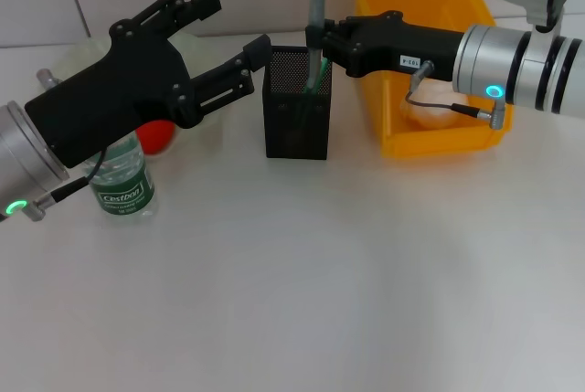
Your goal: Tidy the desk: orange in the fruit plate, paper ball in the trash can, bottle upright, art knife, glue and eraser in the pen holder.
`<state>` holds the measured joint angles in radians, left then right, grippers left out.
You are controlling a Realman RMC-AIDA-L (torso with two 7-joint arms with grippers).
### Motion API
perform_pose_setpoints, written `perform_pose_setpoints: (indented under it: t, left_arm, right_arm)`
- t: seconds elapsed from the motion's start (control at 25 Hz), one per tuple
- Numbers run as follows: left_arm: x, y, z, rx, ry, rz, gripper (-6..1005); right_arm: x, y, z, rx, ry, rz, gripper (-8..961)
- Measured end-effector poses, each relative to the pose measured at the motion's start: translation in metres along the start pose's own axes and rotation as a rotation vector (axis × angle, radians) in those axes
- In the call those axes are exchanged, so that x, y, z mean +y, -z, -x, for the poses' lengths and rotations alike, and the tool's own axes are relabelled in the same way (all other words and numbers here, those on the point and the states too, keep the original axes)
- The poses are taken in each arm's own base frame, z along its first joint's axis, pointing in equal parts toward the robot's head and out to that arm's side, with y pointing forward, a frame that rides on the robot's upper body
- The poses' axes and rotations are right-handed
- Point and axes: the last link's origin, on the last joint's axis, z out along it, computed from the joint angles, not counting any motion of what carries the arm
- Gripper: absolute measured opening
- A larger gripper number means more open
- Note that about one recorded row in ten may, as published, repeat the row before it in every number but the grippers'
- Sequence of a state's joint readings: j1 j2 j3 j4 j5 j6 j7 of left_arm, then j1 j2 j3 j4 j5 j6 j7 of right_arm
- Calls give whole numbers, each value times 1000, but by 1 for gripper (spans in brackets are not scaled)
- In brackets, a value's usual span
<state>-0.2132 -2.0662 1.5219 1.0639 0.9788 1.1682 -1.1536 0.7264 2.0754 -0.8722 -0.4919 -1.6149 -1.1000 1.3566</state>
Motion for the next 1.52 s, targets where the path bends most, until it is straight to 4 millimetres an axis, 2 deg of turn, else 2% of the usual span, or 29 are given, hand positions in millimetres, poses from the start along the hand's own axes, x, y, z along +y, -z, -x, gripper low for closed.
perform_pose_setpoints:
  t: [0.32,0.76,0.84,1.08,1.28,1.52]
  left_arm:
    - [0,0,-1,1,-2,1,805]
    - [0,0,-1,2,-2,2,805]
    - [0,0,-1,2,-3,3,805]
    - [0,0,-1,1,-3,2,805]
    - [0,0,-1,-1,-4,3,805]
    - [0,-1,-4,4,-13,9,805]
  right_arm:
    - [6,-3,-4,26,13,25,145]
    - [2,0,-4,12,0,3,148]
    - [2,0,-4,11,-1,3,315]
    - [2,1,-2,4,5,7,316]
    - [6,13,4,-47,18,44,317]
    - [8,41,11,-119,45,68,318]
